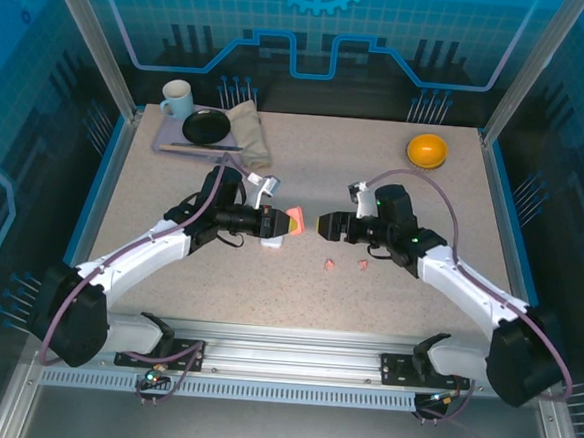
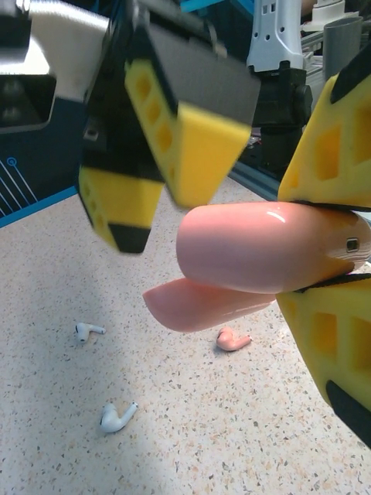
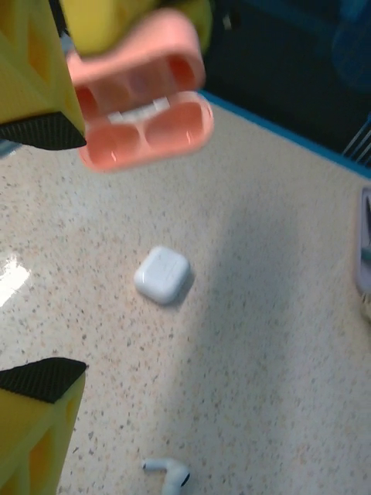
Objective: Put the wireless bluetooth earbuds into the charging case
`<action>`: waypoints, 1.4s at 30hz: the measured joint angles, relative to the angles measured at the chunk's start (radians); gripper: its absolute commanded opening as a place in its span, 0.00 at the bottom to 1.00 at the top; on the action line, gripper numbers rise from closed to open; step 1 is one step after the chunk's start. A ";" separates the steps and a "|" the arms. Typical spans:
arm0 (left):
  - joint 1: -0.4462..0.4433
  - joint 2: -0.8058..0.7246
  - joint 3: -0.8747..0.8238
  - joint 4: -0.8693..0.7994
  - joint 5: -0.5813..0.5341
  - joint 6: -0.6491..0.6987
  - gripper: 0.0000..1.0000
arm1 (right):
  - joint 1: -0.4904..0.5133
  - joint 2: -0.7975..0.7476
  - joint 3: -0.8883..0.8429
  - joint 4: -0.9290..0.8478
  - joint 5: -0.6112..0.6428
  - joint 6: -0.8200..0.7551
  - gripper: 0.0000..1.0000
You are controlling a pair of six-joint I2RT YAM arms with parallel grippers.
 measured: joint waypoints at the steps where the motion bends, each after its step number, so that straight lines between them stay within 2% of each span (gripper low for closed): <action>1: 0.000 0.000 0.000 0.000 0.002 0.000 0.04 | -0.006 -0.016 -0.010 0.006 -0.022 0.006 0.65; 7: 0.000 0.000 0.000 0.002 0.034 0.000 0.04 | -0.037 -0.002 -0.047 0.078 -0.166 0.043 0.52; 12: 0.000 0.000 0.002 0.015 0.053 -0.001 0.04 | -0.037 0.050 -0.046 0.122 -0.227 0.055 0.48; 42: -0.027 0.067 0.060 0.050 0.068 -0.001 0.04 | -0.037 0.146 0.006 0.227 -0.266 0.097 0.38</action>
